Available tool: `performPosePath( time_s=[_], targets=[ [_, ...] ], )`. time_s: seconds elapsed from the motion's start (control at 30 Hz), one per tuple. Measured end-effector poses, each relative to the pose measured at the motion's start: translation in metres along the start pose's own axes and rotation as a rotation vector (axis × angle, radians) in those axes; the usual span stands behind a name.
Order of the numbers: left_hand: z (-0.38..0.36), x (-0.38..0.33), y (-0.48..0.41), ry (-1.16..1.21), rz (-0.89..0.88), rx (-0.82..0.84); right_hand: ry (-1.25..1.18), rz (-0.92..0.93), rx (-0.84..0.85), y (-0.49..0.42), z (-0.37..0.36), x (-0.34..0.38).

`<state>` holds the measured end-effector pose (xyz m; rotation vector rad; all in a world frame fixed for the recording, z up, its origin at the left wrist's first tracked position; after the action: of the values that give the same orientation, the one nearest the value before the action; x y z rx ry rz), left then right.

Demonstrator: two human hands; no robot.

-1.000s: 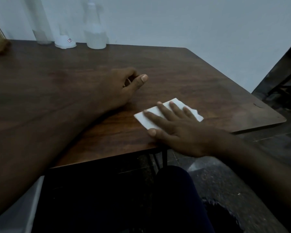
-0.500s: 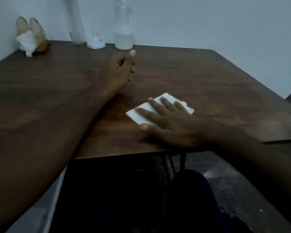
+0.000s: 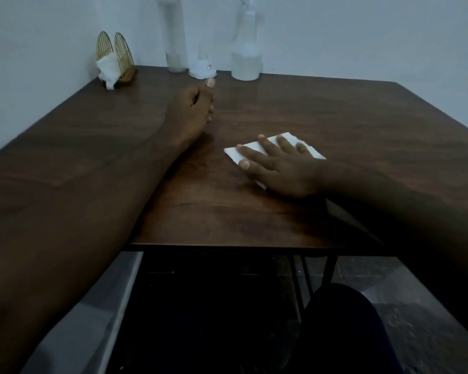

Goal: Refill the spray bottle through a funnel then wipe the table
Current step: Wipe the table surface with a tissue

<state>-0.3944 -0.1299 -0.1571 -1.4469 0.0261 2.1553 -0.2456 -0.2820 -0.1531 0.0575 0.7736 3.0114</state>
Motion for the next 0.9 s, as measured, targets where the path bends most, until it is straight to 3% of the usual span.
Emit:
performPosePath(
  time_s=[0.17, 0.33, 0.5, 0.6, 0.77, 0.83, 0.9],
  targets=[
    [0.005, 0.002, -0.019, 0.16, 0.08, -0.096, 0.114, 0.274, 0.053, 0.02, -0.018, 0.038],
    [0.015, 0.007, -0.038, 0.228, 0.184, -0.127, -0.008, 0.033, 0.066, -0.035, 0.027, 0.013],
    [0.024, 0.019, -0.042, 0.281, 0.215, -0.165, 0.059, 0.169, 0.057, -0.002, -0.006, 0.041],
    [0.021, 0.014, -0.044, 0.287, 0.193, -0.176, 0.074, 0.2, 0.041, -0.034, 0.013, 0.05],
    [0.025, 0.022, -0.038, 0.254, 0.169, -0.15, -0.05, -0.084, 0.044, -0.105, 0.063, 0.008],
    [0.026, 0.022, -0.038, 0.272, 0.161, -0.155, -0.013, -0.051, 0.038, -0.1, 0.055, 0.015],
    [0.026, 0.022, -0.039, 0.285, 0.148, -0.168, 0.069, 0.093, 0.023, -0.083, 0.04, 0.036]
  ],
)
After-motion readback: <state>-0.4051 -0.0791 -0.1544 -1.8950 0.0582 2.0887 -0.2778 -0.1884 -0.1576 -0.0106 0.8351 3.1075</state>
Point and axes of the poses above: each hand's wrist, its own y-axis away from the middle knuckle, its own z-axis out of the back of the hand, x = y × z, the point moved 1 cm from there along -y, towards the middle knuckle, and after that the axes turned 13 degrees about x, right-handed, at the moved point
